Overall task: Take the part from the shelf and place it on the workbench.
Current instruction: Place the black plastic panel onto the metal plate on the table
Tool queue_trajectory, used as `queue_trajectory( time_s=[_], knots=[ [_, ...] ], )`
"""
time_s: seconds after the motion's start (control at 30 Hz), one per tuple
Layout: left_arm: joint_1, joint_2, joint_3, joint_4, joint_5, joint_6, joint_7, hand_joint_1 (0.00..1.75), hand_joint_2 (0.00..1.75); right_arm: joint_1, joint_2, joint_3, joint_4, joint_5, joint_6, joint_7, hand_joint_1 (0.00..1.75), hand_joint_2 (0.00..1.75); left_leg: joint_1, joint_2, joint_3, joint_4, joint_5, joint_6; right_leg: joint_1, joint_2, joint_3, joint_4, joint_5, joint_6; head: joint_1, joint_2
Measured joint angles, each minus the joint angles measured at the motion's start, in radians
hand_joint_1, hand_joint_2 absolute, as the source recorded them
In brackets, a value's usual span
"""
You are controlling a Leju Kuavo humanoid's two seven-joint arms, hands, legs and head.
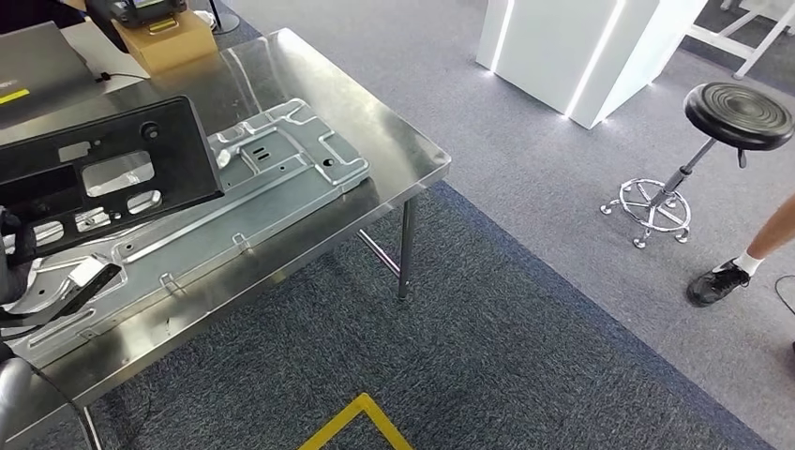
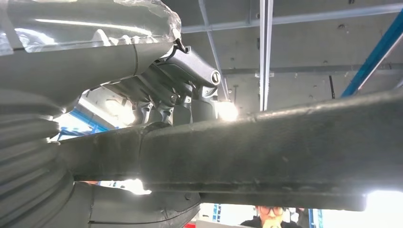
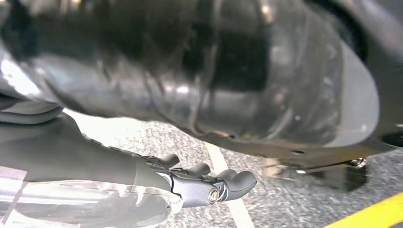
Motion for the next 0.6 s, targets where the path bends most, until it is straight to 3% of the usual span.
queue_trajectory(
  time_s=[0.07,0.2,0.27,0.33,0.4,0.43,0.53,0.6],
  knots=[
    [0.001,-0.002,-0.002,0.001,0.001,-0.002,0.0,1.75,1.75,0.001,-0.003,0.0,0.0,0.001,0.0,0.0,0.0,0.0,-0.001,-0.003,0.012,-0.005,-0.014,-0.007,0.013,0.003,0.023,-0.087,0.043,-0.018,0.001,0.0],
    [-0.001,0.002,-0.004,0.002,0.004,-0.011,0.002,1.75,1.75,0.003,-0.004,0.0,0.0,0.001,0.001,0.0,0.0,0.0,-0.002,-0.002,0.022,0.02,-0.016,-0.025,0.008,0.006,0.061,-0.125,0.039,-0.034,0.001,0.0],
    [-0.007,0.004,-0.004,0.003,0.006,-0.021,0.006,1.75,1.75,0.002,-0.004,0.0,0.0,0.001,0.001,-0.001,0.0,0.0,0.0,0.0,-0.02,0.102,-0.035,-0.032,0.002,0.006,0.086,-0.138,0.034,-0.039,0.001,0.0],
    [-0.012,0.004,-0.005,0.007,0.009,-0.037,0.011,1.75,1.75,0.001,-0.003,0.0,0.0,0.002,0.001,0.0,0.0,0.0,0.002,0.001,-0.097,0.214,-0.082,-0.042,0.001,0.006,0.101,-0.14,0.023,-0.041,0.001,0.0],
    [-0.016,0.004,-0.009,0.017,0.01,-0.057,0.015,1.75,1.75,0.001,-0.003,0.0,0.0,0.002,0.001,0.0,0.0,0.0,0.007,0.001,-0.149,0.252,-0.107,-0.05,0.0,0.008,0.118,-0.139,0.007,-0.039,0.001,0.0],
    [-0.02,0.004,-0.013,0.024,0.009,-0.067,0.017,1.75,1.75,0.001,-0.003,0.0,0.0,0.003,0.001,0.0,0.0,0.0,0.009,0.002,-0.153,0.222,-0.084,-0.053,-0.001,0.008,0.129,-0.138,-0.001,-0.036,0.001,0.0],
    [-0.036,0.004,-0.023,0.046,0.004,-0.089,0.028,1.75,1.75,0.001,-0.003,0.0,0.0,0.003,0.001,0.0,0.0,0.0,0.01,0.007,-0.118,0.056,0.05,-0.052,-0.002,0.009,0.153,-0.132,-0.026,-0.025,0.001,0.0],
    [-0.045,0.006,-0.031,0.06,-0.003,-0.11,0.042,1.75,1.75,-0.001,-0.003,0.0,0.001,0.004,0.001,0.001,0.0,0.0,0.004,0.01,-0.11,0.004,0.09,-0.037,-0.002,0.009,0.152,-0.13,-0.033,-0.015,0.001,0.0]
  ],
)
